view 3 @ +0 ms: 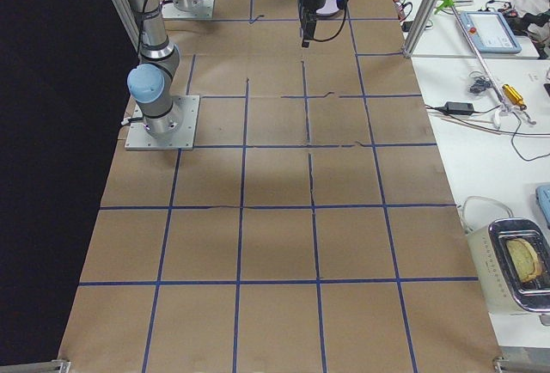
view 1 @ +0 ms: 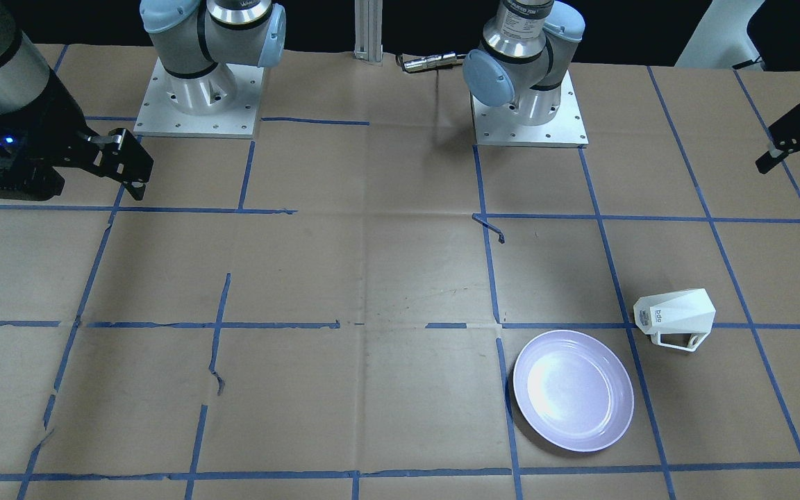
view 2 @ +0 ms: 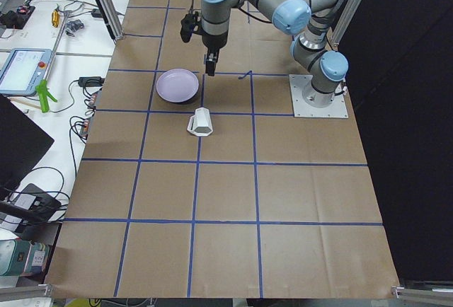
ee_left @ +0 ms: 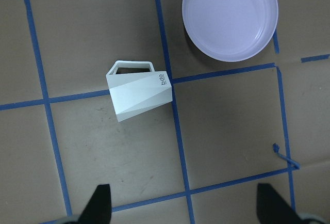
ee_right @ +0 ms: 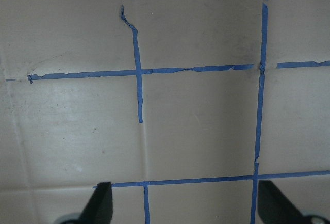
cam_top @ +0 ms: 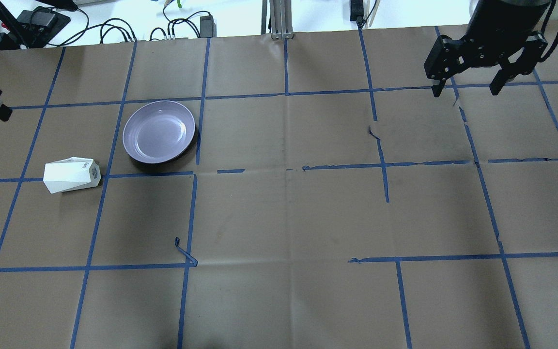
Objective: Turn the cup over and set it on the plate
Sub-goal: 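Move the left gripper away from the plate toward the white mug's side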
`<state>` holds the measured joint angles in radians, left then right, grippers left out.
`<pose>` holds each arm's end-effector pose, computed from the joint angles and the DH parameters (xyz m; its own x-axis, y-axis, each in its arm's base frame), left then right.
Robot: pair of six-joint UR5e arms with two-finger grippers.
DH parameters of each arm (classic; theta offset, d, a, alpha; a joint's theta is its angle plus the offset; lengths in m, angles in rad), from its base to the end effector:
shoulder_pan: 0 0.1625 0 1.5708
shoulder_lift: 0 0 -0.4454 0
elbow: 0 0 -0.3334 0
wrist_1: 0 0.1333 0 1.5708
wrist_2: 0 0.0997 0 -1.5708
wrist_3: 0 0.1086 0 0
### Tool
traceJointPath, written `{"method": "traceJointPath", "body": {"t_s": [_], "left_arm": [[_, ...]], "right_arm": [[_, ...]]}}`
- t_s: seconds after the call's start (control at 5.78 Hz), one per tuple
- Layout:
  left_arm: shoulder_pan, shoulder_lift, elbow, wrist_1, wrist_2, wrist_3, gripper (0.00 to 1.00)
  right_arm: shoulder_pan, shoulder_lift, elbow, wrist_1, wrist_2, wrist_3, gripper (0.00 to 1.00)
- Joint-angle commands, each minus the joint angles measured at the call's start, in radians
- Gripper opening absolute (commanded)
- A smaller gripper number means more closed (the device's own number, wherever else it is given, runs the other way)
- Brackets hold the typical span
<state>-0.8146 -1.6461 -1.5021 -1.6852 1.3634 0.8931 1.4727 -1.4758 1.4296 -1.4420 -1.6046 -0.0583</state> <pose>0.1976 -0.4364 0.4869 -0.9663 0.1302 0.2222 0.1142 0.9899 -0.0835 0.0834 -0.4762 0.5049 -0.9989 0.0372 0.0288 0.0395 0.9957 0.0843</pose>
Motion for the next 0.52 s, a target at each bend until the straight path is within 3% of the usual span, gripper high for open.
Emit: {"method": "traceJointPath", "body": {"t_s": [0.0, 0.35], "left_arm": [[0.099, -0.177, 0.022, 0.002, -0.107, 0.046, 0.99], [0.129, -0.335, 0.023, 0.002, -0.26, 0.075, 0.99]], "right_arm": [[0.0, 0.0, 0.0, 0.0, 0.0, 0.0, 1.0], [0.0, 0.0, 0.0, -0.002, 0.0, 0.0, 1.0]]}}
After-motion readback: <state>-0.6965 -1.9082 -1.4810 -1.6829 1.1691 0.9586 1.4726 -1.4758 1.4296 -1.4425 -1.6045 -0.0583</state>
